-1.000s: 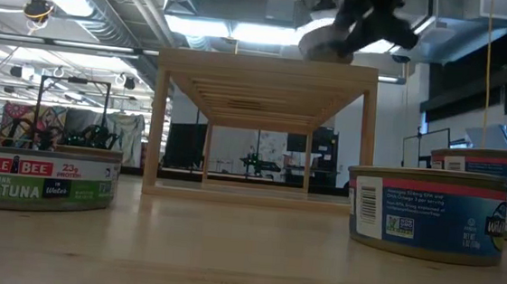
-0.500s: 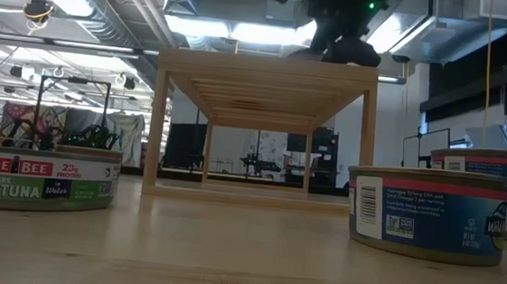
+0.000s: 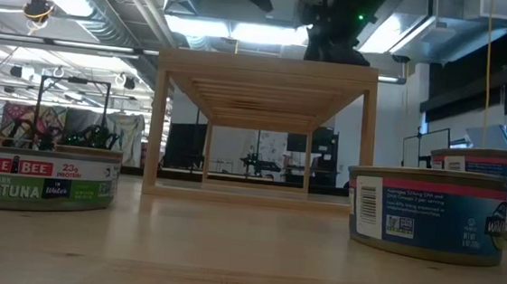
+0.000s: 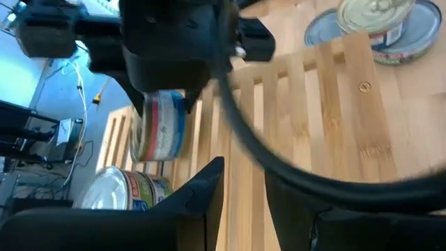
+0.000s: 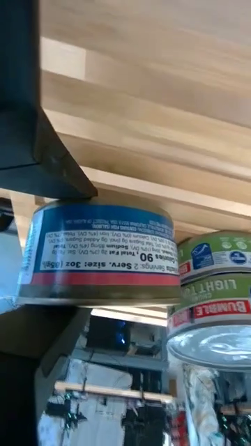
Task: Stack canned seafood by type on shelf
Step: Put the blue tuna can on the shelf
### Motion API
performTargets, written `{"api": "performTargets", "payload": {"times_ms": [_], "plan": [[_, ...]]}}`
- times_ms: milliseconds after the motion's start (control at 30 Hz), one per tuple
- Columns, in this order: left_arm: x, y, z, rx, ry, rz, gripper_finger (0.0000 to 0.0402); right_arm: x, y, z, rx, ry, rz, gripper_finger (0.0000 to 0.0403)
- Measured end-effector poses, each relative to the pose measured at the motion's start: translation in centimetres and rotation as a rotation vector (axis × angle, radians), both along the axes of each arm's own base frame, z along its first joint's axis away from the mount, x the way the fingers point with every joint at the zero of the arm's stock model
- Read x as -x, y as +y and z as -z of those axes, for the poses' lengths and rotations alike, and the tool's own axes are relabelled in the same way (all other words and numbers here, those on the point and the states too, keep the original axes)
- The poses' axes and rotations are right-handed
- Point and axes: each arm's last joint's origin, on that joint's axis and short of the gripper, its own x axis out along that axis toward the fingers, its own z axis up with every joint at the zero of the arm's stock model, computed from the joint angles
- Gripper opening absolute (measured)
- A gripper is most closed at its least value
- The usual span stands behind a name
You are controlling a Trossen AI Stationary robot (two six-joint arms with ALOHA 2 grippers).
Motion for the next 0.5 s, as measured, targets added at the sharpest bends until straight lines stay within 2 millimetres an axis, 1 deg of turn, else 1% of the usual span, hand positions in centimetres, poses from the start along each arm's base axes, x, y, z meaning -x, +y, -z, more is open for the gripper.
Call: {"api": "performTargets", "payload": {"times_ms": [333,500], "plan": [[0.4,-1.3,0.3,0.002,0.037,0.03,0.01,0.0,0.1,0.0,0.002,0.003,0.003,0.0259],[0.5,-1.5,0.3,0.004,0.035,0.032,0.01,0.0,0.1,0.0,-0.014,-0.016,0.022,0.0289]]}}
